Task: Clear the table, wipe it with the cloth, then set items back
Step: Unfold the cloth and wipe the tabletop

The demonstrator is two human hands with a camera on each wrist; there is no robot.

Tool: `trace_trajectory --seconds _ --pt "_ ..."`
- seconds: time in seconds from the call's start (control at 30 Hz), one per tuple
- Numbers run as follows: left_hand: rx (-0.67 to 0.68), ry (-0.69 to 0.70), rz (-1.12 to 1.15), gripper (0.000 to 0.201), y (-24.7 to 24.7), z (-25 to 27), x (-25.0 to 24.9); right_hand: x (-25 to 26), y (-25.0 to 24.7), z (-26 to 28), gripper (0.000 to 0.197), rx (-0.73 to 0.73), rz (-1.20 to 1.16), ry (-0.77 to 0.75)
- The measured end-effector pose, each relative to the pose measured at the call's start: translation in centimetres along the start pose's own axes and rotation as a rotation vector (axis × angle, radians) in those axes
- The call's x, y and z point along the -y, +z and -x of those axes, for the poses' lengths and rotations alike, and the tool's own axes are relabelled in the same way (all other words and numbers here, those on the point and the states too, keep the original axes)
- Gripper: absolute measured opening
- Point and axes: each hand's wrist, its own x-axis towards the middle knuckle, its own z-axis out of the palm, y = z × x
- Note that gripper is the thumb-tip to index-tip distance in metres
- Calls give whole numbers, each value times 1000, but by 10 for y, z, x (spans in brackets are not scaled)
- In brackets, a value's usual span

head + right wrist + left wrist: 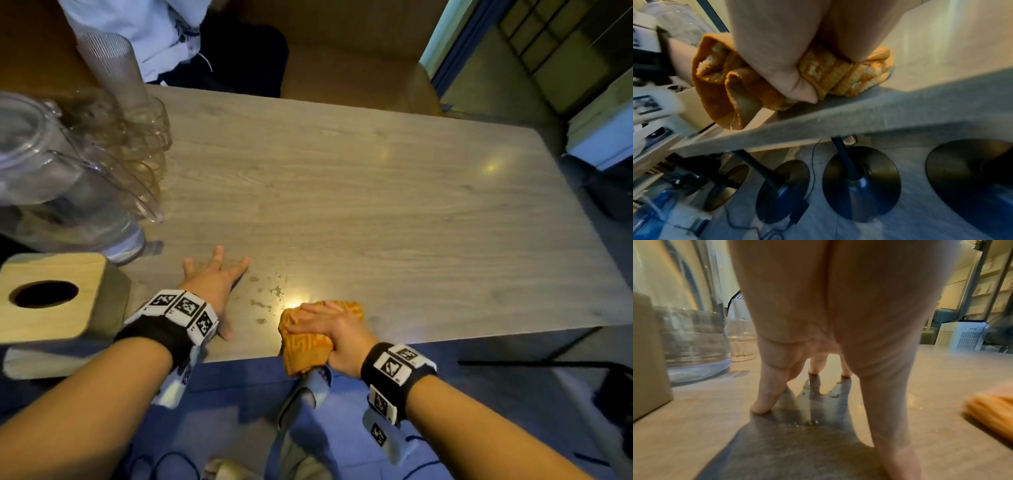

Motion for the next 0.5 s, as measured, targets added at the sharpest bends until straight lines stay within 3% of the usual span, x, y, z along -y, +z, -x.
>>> trace_trajectory --seconds 0.13,0.23,0.27,0.3,0.37,0.4,0.43,0.5 --pt "-56 33 54 135 3 7 3 27 21 46 42 78 -122 20" --pt "-152 93 95 123 20 19 14 57 -2 61 45 91 -541 297" --pt "-191 124 94 118 27 25 20 61 -13 58 52 1 -684 343" --pt "-227 156 95 112 33 31 25 66 -27 51 58 -177 -759 364" --pt "-285 221 91 99 38 46 35 57 -50 24 64 -501 -647 374" --pt "-330 245 79 93 37 53 40 49 -58 5 66 -553 -527 399" --pt "-378 246 56 88 34 61 44 42 -59 -15 65 -517 -424 422" --pt "-455 216 -1 80 26 76 55 31 -51 -50 81 -242 -175 490"
